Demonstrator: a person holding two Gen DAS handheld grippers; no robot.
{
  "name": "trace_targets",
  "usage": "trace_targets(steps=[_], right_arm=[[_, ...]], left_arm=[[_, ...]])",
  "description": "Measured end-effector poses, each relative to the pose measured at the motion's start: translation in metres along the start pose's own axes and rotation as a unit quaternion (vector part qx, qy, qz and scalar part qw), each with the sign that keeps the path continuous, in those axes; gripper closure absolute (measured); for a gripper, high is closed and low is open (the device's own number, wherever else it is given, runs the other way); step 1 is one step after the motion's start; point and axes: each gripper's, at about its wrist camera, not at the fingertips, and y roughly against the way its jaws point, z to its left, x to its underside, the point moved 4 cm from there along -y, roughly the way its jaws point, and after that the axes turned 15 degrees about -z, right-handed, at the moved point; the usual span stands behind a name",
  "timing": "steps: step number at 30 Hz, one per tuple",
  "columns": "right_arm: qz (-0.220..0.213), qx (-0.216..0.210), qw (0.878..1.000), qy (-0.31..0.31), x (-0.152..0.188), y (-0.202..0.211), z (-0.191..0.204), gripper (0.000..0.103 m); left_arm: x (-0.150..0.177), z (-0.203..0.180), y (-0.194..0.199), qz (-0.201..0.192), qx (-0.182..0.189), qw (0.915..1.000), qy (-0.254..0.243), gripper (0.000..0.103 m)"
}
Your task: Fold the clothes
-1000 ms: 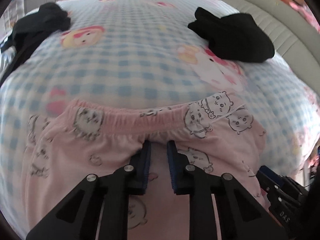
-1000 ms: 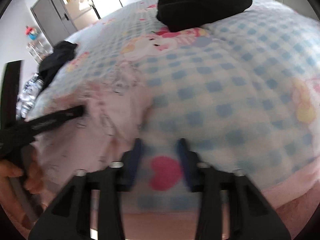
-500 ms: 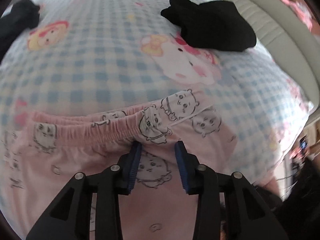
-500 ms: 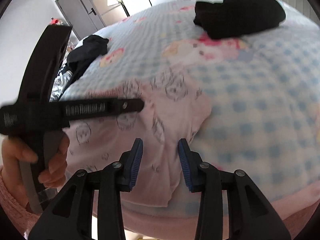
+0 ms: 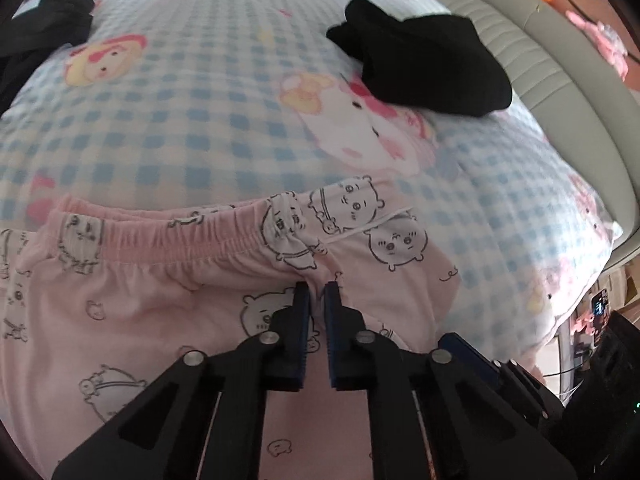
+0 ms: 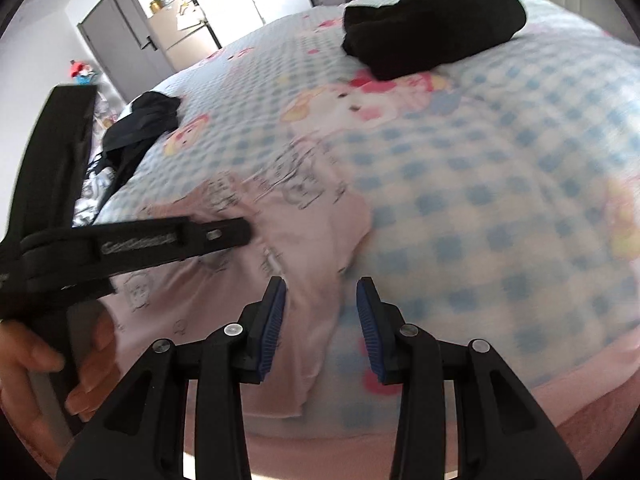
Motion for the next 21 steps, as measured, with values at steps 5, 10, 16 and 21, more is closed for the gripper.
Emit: trace_targets(steps=[5, 10, 16, 21], right_arm=[[0.021, 0.008, 1.0, 0.019, 0.006, -0.012, 0.0, 0.06], [0.021, 0.045, 0.999, 0.01, 0.006, -0.005, -0.013, 0.06], [-0.015, -0.001, 0.999, 0.034, -0.017, 0.013, 0.008, 0.058], [0.031, 0.002, 0.995, 0.095, -0.01, -0.025, 0.025, 0.058]], left_arm=[[-0.009, 0.015, 0.017, -0.028, 0.024, 0.9983, 0.046, 0.097], [-0.02, 0.03, 0.019, -0.023, 0.05, 0.9941, 0.094, 0.096], [-0.008, 0.019, 0.023, -0.008, 0.046, 0.9987, 0.02, 0.096], [0.008, 0.03, 0.011, 0.012, -0.015, 0.9997, -0.012, 0.096]])
